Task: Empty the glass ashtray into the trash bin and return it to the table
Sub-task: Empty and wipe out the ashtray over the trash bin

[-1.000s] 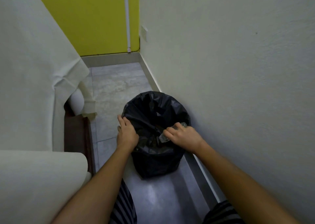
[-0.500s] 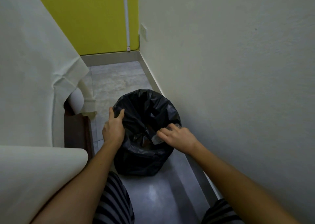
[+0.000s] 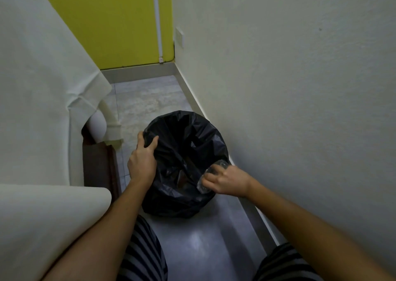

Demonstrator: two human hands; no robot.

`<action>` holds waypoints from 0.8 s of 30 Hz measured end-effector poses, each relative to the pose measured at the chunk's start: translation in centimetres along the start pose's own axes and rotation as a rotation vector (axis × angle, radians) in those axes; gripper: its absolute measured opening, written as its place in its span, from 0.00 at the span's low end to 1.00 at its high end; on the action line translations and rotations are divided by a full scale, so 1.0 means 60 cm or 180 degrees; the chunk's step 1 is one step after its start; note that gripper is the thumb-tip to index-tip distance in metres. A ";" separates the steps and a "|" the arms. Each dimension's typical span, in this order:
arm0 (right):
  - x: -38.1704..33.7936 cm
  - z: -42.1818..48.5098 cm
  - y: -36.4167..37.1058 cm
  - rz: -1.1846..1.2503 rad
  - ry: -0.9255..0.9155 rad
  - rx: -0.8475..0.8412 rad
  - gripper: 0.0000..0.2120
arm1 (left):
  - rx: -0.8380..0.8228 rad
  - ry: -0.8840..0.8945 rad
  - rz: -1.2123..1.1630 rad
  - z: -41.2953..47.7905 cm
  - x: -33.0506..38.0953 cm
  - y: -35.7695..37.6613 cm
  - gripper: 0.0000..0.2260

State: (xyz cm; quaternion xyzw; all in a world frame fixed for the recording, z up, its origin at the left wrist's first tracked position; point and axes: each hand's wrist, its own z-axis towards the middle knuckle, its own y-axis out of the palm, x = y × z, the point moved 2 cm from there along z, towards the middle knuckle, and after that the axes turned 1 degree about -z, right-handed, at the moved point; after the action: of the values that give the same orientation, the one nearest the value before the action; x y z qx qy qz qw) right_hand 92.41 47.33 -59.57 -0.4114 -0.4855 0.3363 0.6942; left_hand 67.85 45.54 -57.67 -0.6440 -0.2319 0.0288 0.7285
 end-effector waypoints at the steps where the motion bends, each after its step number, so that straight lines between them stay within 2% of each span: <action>1: 0.001 0.000 -0.003 -0.0013 0.0020 -0.0016 0.08 | 0.0009 0.0052 0.0045 0.000 0.003 0.000 0.30; 5: 0.012 0.020 -0.025 -0.0190 0.0627 0.0116 0.12 | 0.0009 0.0058 0.0063 0.003 0.014 -0.002 0.30; 6: 0.007 0.018 -0.020 -0.0205 0.0575 0.0109 0.12 | 0.0016 0.0014 0.0047 0.002 0.014 -0.001 0.31; 9: -0.016 -0.003 0.009 0.0018 -0.0066 -0.0146 0.09 | 0.0039 -0.0007 0.0056 -0.002 0.011 0.000 0.30; 11: -0.012 -0.002 0.009 0.0059 0.0037 -0.0424 0.09 | 0.0046 0.0099 0.0051 0.003 0.007 0.001 0.29; 13: 0.004 0.025 -0.018 0.0212 0.0791 -0.0565 0.12 | 0.0032 0.0053 -0.0140 0.015 0.005 0.000 0.28; 17: 0.031 0.070 -0.061 0.1437 0.2802 -0.0683 0.18 | -0.0058 -0.0281 -0.0508 0.023 0.003 0.006 0.28; 21: 0.054 0.078 -0.046 0.2525 0.4460 -0.0080 0.16 | -0.0047 -0.0517 -0.0992 0.006 -0.003 0.028 0.28; 24: 0.065 0.079 -0.023 0.3671 0.5180 0.0336 0.14 | -0.0163 -0.0555 -0.1079 -0.002 0.001 0.038 0.29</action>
State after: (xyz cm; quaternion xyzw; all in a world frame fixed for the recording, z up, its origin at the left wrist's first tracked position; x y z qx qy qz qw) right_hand 89.19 51.27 -55.88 -0.6579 0.4274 0.2589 0.5635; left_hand 68.51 45.86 -59.80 -0.6091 -0.4000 -0.0445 0.6834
